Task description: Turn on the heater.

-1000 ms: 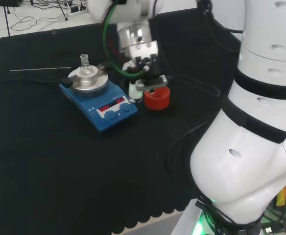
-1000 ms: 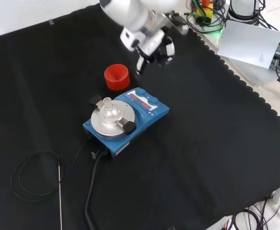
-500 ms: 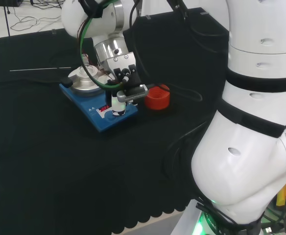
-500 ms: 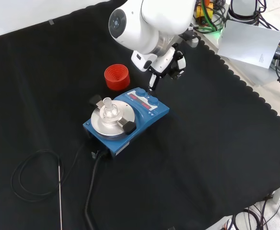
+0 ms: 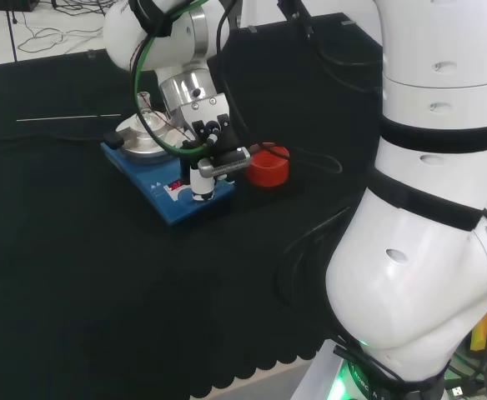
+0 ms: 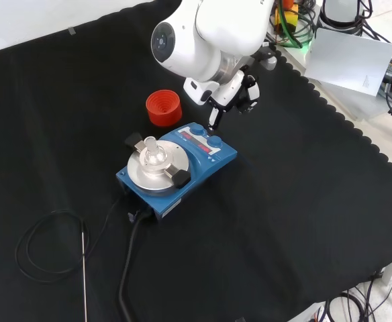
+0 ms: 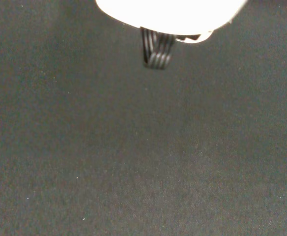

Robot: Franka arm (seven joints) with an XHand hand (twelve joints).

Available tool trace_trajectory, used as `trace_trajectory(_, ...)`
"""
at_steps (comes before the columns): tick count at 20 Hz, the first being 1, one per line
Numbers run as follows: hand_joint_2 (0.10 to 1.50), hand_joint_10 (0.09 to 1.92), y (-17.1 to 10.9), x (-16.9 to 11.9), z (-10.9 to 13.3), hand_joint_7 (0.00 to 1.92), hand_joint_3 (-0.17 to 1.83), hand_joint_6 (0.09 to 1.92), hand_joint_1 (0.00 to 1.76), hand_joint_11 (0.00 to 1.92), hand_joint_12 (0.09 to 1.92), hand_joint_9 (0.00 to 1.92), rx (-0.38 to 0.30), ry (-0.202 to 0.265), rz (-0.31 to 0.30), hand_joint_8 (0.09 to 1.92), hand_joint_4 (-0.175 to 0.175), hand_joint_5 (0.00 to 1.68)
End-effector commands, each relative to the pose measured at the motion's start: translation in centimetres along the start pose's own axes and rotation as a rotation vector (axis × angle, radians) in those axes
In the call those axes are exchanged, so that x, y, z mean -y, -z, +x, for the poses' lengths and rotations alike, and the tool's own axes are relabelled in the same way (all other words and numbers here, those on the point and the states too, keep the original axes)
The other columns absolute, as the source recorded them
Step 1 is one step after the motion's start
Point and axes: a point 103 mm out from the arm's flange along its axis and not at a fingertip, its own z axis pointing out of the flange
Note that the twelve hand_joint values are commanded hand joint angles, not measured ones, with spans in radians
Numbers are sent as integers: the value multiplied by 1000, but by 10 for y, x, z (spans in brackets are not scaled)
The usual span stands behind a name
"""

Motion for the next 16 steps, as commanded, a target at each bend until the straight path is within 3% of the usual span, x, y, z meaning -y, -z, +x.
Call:
trace_trajectory(1,577,1454,-2,-2,-3,1501,1122,87,1413,1171,1360,1605,6,-4,-4,1600,-40,414)
trace_trajectory(16,571,1454,-6,-14,-7,1508,1135,87,1411,1174,1361,1608,10,-12,21,1599,-38,427)
